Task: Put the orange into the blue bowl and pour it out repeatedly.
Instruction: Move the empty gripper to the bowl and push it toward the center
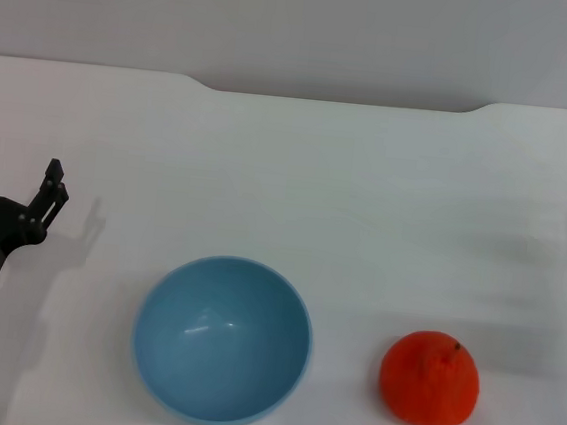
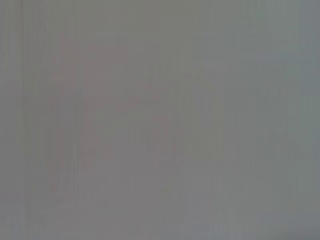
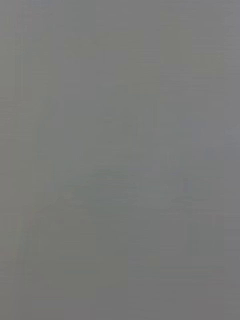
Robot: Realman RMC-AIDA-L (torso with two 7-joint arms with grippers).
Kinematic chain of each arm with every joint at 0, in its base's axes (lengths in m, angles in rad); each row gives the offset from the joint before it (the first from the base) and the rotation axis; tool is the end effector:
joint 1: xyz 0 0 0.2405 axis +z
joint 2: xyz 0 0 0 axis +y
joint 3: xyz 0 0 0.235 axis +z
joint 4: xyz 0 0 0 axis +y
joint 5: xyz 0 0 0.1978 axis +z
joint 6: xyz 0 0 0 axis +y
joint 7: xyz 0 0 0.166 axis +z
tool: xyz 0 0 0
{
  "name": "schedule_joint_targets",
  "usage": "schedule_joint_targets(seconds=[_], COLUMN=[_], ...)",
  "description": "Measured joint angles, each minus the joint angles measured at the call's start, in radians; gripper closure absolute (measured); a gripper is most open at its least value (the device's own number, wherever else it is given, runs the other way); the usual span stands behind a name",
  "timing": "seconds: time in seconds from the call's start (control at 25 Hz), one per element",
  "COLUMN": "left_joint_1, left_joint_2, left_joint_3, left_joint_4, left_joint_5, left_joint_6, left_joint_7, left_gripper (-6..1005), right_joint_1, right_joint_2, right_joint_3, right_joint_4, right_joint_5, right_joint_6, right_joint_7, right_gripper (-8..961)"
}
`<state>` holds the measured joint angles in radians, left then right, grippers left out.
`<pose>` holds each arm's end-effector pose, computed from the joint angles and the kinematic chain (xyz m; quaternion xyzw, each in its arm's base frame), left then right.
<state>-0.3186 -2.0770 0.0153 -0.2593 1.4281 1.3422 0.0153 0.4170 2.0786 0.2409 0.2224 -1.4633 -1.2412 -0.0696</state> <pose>-0.3205 0.2736 -0.0221 -0.6880 -0.2483 -0.2714 0.6256 0.3212 0.3184 0.0045 -0.6399 0.2509 0.2553 0.6800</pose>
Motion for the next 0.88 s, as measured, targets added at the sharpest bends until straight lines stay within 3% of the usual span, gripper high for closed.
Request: schedule_joint_targets(seconds=[0.56, 0.88], left_joint_1=[-0.004, -0.055], left_joint_2=[0.000, -0.001], left_joint_3=[-0.010, -0.021], left_joint_4=[0.001, 0.006], left_joint_5=[0.039, 0.050], left_joint_6=[-0.044, -0.056], left_joint_7=[-0.011, -0.131], left_gripper=[197, 198], right_joint_1=[-0.005, -0.028], right_joint_2=[0.000, 0.000], right_joint_3=[0.010, 0.022], right_joint_4=[-0.009, -0.009], right_joint_5=[0.002, 0.002], right_joint_6=[0.002, 0.000], right_joint_7=[0.001, 0.025], right_gripper=[416, 416])
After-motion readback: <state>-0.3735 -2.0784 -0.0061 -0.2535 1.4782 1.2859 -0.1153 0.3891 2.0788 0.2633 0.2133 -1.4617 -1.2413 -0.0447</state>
